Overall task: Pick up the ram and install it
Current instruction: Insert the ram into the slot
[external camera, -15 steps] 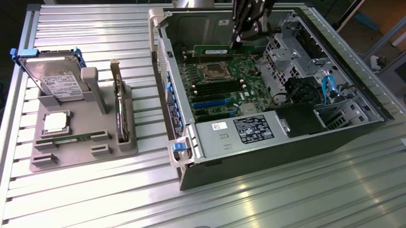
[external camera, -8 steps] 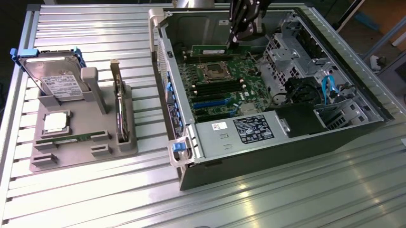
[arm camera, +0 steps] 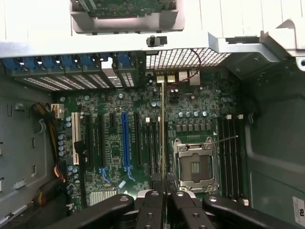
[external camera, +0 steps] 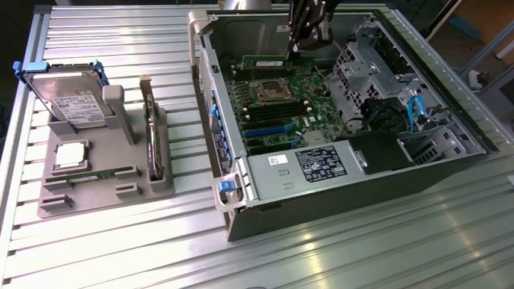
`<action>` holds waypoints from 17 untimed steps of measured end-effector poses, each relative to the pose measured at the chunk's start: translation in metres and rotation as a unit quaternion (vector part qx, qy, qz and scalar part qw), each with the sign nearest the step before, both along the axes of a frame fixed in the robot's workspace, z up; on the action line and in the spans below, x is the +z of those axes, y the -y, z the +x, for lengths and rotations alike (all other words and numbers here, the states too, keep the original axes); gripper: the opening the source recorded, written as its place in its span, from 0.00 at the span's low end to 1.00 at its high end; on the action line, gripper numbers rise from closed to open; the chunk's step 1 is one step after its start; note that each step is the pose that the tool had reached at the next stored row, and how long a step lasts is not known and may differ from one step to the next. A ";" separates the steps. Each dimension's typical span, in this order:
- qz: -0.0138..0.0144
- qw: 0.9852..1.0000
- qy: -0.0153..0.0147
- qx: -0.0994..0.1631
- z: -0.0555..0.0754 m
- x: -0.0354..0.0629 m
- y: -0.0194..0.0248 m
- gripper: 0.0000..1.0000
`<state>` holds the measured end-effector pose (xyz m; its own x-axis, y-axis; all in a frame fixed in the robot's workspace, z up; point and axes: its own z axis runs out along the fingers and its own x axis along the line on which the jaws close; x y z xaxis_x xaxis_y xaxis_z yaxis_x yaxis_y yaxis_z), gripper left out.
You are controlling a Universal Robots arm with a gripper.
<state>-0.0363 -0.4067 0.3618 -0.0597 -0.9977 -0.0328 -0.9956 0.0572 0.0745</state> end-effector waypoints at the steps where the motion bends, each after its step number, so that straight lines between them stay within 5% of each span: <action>1: 0.000 1.000 0.000 0.000 0.002 -0.0001 -0.0003 0.12; 9: 0.000 1.000 0.000 0.000 0.006 -0.0004 -0.0006 0.12; 17: 0.004 1.000 0.016 0.015 0.005 -0.0018 -0.0007 0.12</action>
<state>-0.0309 -0.4060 0.3600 -0.0280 -0.9987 -0.0415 -0.9988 0.0262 0.0423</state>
